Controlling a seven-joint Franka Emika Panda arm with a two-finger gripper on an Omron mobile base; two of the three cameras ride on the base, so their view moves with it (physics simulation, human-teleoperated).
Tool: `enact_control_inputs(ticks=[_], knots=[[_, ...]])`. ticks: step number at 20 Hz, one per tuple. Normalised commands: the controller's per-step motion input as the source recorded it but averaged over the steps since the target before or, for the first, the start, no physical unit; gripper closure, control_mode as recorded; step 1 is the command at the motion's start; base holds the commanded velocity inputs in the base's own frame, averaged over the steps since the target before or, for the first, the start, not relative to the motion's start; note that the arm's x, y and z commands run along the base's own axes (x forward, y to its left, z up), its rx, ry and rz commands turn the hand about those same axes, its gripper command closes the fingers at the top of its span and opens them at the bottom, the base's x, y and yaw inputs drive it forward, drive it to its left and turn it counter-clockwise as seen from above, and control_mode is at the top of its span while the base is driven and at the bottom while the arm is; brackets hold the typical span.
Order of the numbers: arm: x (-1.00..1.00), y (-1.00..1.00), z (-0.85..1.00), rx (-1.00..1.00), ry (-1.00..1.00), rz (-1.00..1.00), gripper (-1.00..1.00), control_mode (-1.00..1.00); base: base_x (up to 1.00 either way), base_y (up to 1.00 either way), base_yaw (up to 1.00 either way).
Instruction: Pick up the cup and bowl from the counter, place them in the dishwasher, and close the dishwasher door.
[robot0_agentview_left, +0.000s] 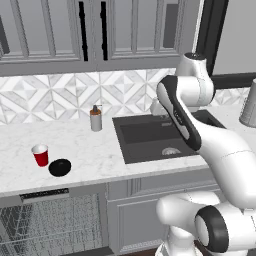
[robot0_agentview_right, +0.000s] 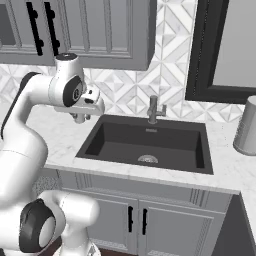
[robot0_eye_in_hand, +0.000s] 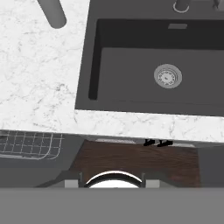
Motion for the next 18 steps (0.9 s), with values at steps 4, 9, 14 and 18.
enact_control_inputs(ticks=[4, 9, 14, 18], knots=[[-0.36, 0.0, 0.0, 0.01, -0.13, 0.01, -1.0, -1.0, 0.0, 0.0, 0.0], [-0.89, 0.0, 0.0, 0.0, -0.17, 0.1, -1.0, -1.0, 0.0, 0.0, 0.0], [-0.55, 0.17, 0.0, -0.01, -0.08, 0.07, -1.0, -1.0, 0.0, 0.0, 0.0], [-0.34, 0.59, 0.0, -0.03, -0.01, 0.04, -1.0, -1.0, 0.0, 0.0, 0.0]])
